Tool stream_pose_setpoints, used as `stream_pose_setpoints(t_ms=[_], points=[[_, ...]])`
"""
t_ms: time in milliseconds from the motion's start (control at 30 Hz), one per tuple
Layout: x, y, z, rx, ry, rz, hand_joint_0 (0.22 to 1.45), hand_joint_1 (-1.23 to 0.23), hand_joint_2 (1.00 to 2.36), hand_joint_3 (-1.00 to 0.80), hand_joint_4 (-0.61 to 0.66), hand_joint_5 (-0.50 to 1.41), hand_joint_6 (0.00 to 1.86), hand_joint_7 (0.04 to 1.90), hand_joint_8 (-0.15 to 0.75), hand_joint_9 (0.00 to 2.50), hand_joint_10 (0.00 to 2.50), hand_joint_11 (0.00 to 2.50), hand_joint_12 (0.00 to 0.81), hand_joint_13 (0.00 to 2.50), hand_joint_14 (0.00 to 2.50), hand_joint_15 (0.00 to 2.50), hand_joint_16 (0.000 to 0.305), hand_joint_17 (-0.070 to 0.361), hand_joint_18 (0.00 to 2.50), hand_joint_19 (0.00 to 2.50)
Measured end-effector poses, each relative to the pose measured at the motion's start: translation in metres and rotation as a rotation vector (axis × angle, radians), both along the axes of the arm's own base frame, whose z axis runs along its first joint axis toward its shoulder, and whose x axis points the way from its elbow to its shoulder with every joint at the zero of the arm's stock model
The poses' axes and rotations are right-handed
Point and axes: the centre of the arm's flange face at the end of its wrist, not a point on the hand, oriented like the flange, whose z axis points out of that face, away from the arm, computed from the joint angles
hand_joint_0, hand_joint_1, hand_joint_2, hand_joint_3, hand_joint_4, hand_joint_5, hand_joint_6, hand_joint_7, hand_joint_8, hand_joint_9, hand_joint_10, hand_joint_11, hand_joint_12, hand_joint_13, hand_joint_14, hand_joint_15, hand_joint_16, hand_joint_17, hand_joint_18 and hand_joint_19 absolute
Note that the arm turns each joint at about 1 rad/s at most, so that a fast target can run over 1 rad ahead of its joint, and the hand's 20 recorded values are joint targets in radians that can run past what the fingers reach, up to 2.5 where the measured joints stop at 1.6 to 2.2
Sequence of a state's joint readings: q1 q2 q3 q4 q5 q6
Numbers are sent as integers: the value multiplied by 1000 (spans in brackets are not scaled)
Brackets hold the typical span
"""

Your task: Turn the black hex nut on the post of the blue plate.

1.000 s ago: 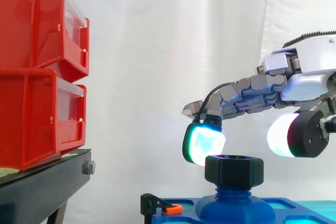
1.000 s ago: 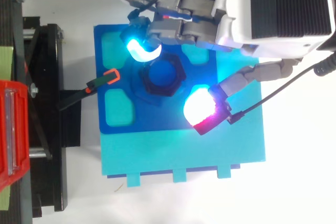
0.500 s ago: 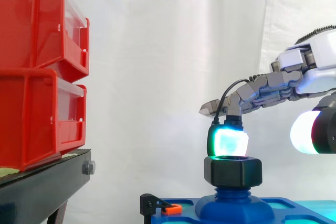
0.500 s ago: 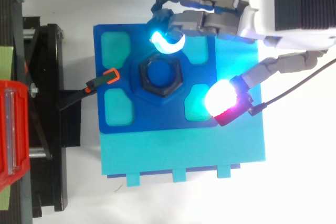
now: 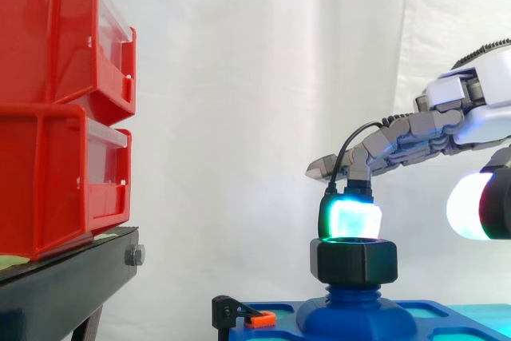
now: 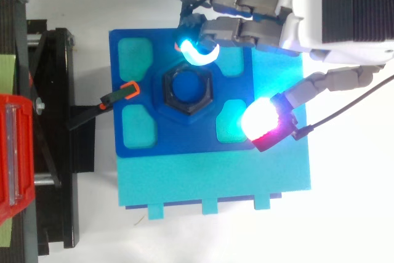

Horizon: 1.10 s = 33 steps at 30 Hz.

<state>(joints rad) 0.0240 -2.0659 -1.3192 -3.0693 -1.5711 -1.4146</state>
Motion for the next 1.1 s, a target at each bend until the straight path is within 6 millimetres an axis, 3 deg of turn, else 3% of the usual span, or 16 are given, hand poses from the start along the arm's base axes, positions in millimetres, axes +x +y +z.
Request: stream_pose_setpoints(t_ms=[1100], points=[[-5,13,5,-1,34,22,441,-467,1000,-500,273,-213,503,944,199,0,0,0,336,89,0,36,47,105,2,89]])
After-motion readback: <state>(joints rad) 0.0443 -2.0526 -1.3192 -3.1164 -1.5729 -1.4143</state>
